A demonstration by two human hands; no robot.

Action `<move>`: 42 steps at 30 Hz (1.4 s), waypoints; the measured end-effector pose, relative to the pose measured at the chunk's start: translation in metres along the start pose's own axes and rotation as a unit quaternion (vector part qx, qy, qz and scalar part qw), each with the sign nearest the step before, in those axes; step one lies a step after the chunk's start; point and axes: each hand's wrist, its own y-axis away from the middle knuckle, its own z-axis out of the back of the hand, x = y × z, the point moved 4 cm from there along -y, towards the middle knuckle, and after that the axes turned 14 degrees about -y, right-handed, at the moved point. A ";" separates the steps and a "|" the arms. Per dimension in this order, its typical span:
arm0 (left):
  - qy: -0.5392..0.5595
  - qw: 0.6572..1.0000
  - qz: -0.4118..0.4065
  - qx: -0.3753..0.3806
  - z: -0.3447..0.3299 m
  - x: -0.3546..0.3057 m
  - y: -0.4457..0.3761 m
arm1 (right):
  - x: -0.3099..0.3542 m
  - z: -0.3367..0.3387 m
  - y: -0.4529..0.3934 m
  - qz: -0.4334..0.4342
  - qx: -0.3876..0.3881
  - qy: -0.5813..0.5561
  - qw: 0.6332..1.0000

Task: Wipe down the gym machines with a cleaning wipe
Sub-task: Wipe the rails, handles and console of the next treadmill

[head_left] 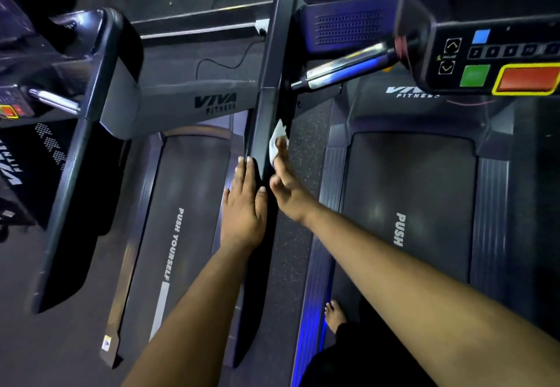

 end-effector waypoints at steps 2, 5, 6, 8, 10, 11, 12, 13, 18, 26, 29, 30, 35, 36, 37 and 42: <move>-0.003 1.000 0.000 0.000 0.000 -0.001 0.000 | -0.007 -0.008 0.023 -0.009 0.047 -0.002 0.999; -0.002 1.000 -0.001 0.008 0.000 -0.001 -0.003 | -0.005 -0.011 0.019 -0.014 0.044 -0.011 0.999; -0.005 1.000 0.000 0.006 0.000 -0.001 -0.003 | -0.004 -0.007 0.005 -0.013 0.024 -0.014 1.000; -0.012 1.000 -0.004 0.003 0.001 -0.003 -0.003 | 0.004 0.009 -0.027 -0.020 -0.028 -0.014 0.999; -0.016 1.000 -0.004 0.006 0.001 -0.002 -0.003 | 0.007 0.023 -0.049 -0.047 -0.069 -0.018 0.996; -0.016 1.000 -0.003 0.009 0.001 -0.002 -0.003 | 0.006 0.026 -0.052 -0.057 -0.083 -0.027 0.994; -0.017 1.000 -0.003 0.010 0.000 -0.001 -0.003 | 0.005 0.026 -0.049 -0.065 -0.094 -0.044 0.992; -0.019 1.000 -0.003 0.011 0.000 -0.001 -0.003 | 0.001 0.022 -0.041 -0.079 -0.097 -0.065 0.990; -0.016 1.000 -0.002 0.014 -0.001 0.001 -0.004 | -0.003 -0.010 -0.010 -0.116 -0.084 -0.106 0.984; -0.011 1.000 -0.004 0.013 -0.001 0.000 -0.005 | -0.003 0.019 -0.051 -0.071 -0.118 -0.031 0.990; 0.014 1.000 -0.015 0.010 -0.003 0.005 -0.005 | -0.016 -0.012 0.001 -0.038 -0.020 -0.015 0.999; 0.024 0.999 -0.020 0.010 -0.003 0.006 -0.005 | -0.017 -0.018 0.009 -0.033 0.005 -0.012 0.999; 0.033 0.999 -0.015 0.004 -0.003 0.005 -0.005 | 0.008 0.018 -0.052 0.001 -0.043 0.119 0.992; 0.040 0.999 -0.012 0.001 -0.002 0.005 -0.003 | 0.012 0.028 -0.066 0.004 -0.047 0.170 0.984; 0.056 0.998 -0.005 -0.003 -0.001 0.005 -0.003 | 0.014 0.038 -0.075 0.003 -0.045 0.225 0.973; 0.201 0.977 0.057 -0.041 0.005 0.020 0.019 | 0.015 0.013 -0.006 0.024 0.099 0.387 0.916</move>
